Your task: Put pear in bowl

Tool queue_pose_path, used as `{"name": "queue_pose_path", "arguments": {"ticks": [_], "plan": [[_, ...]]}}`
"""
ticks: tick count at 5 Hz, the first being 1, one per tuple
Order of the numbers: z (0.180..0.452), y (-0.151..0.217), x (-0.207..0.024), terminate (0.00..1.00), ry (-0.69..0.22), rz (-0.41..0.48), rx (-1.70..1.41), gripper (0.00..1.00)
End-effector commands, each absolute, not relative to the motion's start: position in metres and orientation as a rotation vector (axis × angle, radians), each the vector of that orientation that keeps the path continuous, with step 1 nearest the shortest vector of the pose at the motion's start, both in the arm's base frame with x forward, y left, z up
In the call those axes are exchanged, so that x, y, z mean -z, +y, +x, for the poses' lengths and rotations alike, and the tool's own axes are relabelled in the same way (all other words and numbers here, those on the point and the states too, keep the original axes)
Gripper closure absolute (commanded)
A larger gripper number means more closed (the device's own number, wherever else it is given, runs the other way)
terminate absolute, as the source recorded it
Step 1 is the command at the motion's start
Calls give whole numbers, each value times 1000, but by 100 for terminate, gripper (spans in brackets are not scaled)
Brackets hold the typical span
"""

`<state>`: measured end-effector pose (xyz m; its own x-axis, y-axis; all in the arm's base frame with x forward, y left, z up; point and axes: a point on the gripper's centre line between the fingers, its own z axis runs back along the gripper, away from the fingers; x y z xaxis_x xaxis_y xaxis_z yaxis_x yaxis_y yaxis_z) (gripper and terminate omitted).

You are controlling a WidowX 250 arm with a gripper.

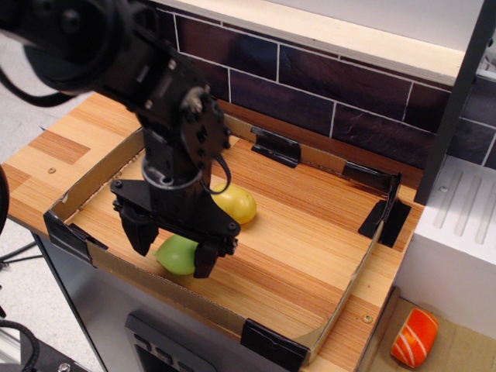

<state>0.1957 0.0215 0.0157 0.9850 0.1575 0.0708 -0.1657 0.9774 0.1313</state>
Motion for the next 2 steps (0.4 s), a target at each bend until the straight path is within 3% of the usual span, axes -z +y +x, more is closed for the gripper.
{"name": "queue_pose_path", "arguments": {"ticks": [1, 2], "plan": [[203, 25, -8, 0, -49, 164, -156, 100], [200, 26, -11, 0, -50, 158, -160, 100]]}}
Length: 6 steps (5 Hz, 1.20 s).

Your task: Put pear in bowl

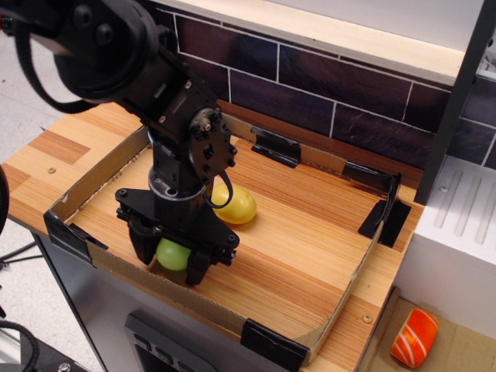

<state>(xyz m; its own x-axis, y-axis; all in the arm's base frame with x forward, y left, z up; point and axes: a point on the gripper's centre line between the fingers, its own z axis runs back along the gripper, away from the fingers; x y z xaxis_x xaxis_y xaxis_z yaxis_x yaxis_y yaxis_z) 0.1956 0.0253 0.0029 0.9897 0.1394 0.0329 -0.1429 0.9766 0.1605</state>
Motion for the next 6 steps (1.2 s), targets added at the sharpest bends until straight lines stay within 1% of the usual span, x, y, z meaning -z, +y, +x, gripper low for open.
{"name": "queue_pose_path", "arguments": {"ticks": [1, 2, 3, 4, 6], "plan": [[200, 28, -18, 0, -52, 157, -160, 100], [199, 33, -47, 0, -48, 147, -188, 100], [212, 48, -77, 0, -47, 114, -260, 100], [234, 63, -85, 0, -60, 112, -331, 100], [291, 88, -77, 0, -72, 124, -405, 100]]}}
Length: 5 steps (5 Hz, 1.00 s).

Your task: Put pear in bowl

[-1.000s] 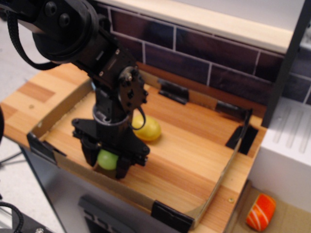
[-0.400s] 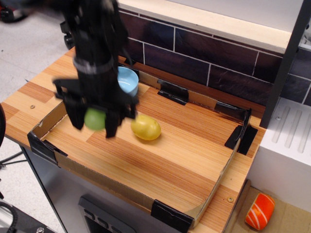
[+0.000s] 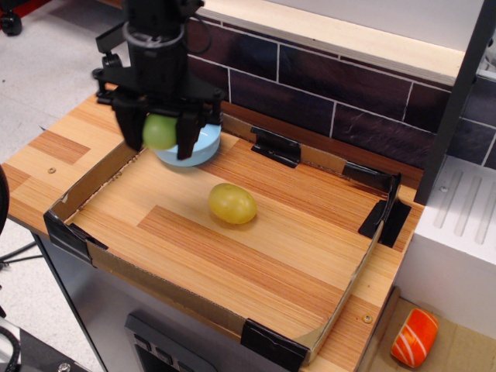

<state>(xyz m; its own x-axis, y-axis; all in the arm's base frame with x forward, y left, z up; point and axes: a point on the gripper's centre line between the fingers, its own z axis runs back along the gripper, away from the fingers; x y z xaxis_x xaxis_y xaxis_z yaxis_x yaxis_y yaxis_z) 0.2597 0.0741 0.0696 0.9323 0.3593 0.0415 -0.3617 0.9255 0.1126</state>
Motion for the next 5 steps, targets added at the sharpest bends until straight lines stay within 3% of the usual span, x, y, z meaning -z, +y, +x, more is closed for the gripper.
{"name": "queue_pose_path", "arguments": {"ticks": [1, 2, 3, 4, 5], "plan": [[315, 96, -71, 0, -66, 116, -427, 100], [325, 100, -67, 0, -70, 91, -431, 100], [324, 101, -60, 0, -48, 124, -384, 100], [314, 100, -63, 0, -42, 106, -330, 0], [312, 98, -67, 0, -45, 90, -329, 0]]}}
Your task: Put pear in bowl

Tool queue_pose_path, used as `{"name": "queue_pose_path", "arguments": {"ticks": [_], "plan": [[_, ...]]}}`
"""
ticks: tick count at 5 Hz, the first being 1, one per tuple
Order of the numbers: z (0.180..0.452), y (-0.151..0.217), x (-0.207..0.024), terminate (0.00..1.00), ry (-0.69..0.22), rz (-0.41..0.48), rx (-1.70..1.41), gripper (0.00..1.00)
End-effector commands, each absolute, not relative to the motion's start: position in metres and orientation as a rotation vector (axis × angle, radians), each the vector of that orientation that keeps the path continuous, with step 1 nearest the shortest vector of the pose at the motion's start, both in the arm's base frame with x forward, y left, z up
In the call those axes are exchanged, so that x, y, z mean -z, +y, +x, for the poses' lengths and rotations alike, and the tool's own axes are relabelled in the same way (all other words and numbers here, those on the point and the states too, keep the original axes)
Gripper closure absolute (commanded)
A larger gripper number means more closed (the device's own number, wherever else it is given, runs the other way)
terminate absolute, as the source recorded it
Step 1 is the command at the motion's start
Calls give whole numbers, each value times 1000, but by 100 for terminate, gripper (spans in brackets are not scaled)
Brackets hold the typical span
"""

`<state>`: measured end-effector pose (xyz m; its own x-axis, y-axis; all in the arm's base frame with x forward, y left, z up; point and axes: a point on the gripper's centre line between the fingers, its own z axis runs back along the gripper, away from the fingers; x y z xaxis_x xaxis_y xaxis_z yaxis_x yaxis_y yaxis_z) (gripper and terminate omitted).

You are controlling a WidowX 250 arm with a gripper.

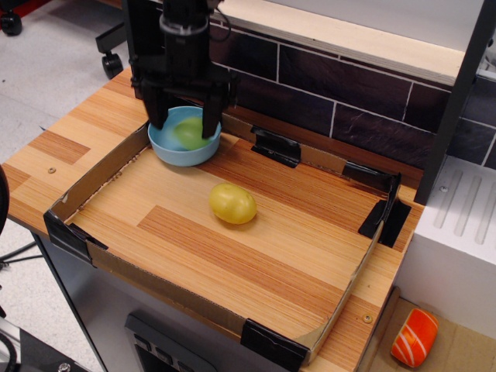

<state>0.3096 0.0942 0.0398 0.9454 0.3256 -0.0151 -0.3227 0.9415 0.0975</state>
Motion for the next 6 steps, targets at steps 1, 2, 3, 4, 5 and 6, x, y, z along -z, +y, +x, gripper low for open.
{"name": "queue_pose_path", "arguments": {"ticks": [1, 2, 3, 4, 5, 6], "plan": [[310, 92, -83, 0, -53, 51, -311, 0], [301, 79, -101, 0, -85, 35, -276, 0], [290, 70, -120, 0, -95, 25, -239, 0], [271, 64, -133, 0, -71, 23, -184, 0], [271, 64, -133, 0, -71, 23, -184, 0], [271, 64, -133, 100, -71, 23, -184, 0]]}}
